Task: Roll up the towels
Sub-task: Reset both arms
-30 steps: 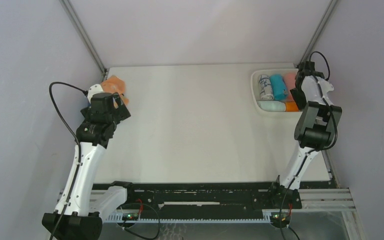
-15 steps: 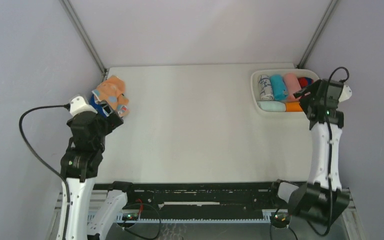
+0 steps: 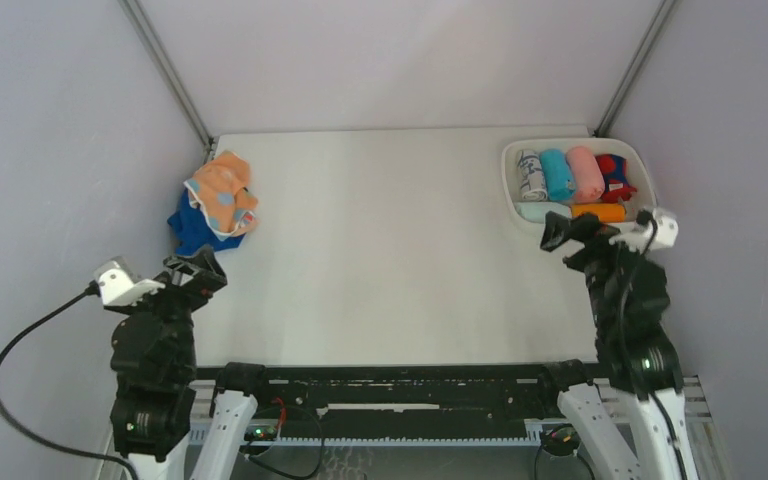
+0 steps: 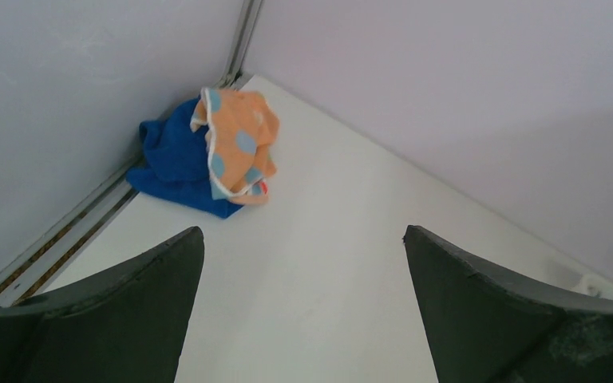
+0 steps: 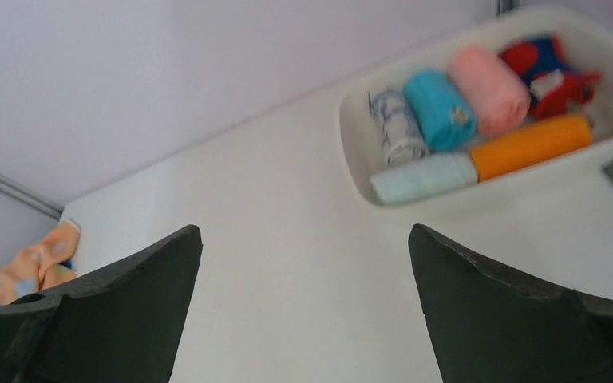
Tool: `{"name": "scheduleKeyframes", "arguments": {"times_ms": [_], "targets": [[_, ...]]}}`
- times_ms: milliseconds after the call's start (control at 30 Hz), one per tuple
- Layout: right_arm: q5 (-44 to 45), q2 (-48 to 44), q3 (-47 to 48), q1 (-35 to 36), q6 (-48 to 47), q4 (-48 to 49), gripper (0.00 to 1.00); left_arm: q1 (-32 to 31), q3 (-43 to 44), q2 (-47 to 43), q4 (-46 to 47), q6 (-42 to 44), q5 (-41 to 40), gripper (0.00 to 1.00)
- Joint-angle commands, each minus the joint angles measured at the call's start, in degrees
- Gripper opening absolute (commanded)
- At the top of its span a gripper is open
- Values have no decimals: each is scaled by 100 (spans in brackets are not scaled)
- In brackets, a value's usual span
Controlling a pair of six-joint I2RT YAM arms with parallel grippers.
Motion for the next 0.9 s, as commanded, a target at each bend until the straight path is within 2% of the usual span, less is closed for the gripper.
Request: {"name": "scheduleKeyframes", "arguments": {"times_ms": [0,167,867], "targets": [[1880,-1332,-701,978,-1279,1028,100,39,-696,26,110,61,-276,100],[2302,-1957,-1224,1270,-1587,1385,100,39,-1142,142,364,27,-235,100],[1987,-1502,-1253,1026,-1511,1413,100,40,-1320,457,566,192,-159,100]]}}
